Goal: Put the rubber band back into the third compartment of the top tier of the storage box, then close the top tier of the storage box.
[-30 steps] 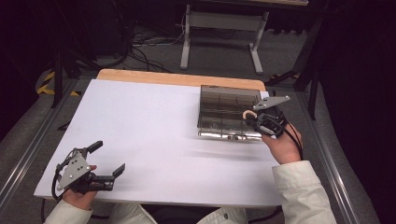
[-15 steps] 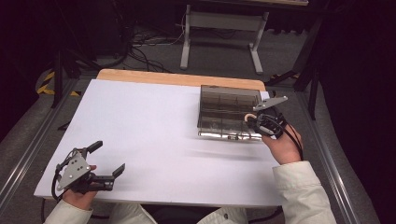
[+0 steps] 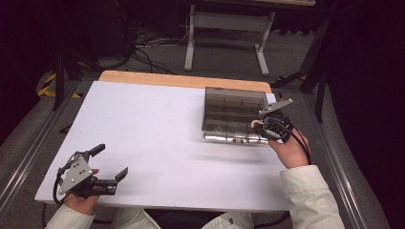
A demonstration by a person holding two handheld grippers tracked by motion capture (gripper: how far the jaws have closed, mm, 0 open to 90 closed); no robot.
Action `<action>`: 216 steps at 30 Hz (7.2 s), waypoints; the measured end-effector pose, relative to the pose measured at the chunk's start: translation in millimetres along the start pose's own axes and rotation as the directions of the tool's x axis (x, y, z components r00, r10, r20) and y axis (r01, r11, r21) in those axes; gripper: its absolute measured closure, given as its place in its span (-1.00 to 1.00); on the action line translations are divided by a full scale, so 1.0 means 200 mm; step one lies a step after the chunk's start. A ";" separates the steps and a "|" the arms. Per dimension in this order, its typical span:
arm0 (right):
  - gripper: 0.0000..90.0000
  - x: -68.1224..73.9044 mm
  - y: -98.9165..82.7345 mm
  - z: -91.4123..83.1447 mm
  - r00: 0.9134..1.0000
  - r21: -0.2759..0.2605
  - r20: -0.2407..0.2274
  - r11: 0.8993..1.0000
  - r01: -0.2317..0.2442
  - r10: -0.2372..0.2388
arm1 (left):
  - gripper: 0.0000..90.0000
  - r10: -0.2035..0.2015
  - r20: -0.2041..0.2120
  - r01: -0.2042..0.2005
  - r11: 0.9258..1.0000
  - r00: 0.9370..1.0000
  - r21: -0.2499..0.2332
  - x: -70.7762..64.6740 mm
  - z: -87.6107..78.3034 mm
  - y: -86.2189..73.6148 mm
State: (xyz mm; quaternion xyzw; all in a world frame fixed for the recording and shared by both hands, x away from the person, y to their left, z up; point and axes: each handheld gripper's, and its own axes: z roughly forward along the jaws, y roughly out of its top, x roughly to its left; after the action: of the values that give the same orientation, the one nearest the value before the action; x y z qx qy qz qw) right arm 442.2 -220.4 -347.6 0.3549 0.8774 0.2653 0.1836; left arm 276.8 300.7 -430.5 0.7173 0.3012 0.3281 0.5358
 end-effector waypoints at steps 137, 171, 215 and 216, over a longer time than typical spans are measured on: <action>1.00 0.20 -0.04 0.17 0.975 0.117 -0.038 0.968 0.222 -0.219 | -1.00 0.013 0.003 -0.013 1.000 1.000 0.004 0.00 0.01 0.00; 1.00 0.05 0.02 0.24 0.994 -0.032 0.079 0.997 0.072 -0.070 | -1.00 0.015 -0.001 -0.015 1.000 1.000 0.004 0.01 0.01 0.00; 1.00 0.09 0.01 0.15 0.990 -0.115 0.134 0.992 0.053 -0.037 | -1.00 0.003 0.011 -0.003 1.000 1.000 0.005 0.00 0.01 0.00; 1.00 0.10 0.01 0.14 0.991 -0.119 0.130 0.991 0.054 -0.038 | -1.00 0.001 0.013 -0.001 1.000 1.000 0.005 0.00 0.01 0.00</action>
State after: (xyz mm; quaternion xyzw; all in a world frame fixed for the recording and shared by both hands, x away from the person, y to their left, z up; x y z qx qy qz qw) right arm 443.9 -196.6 -371.1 0.3389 0.8539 0.2912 0.2670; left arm 278.7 298.6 -430.5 0.7208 0.2982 0.3232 0.5358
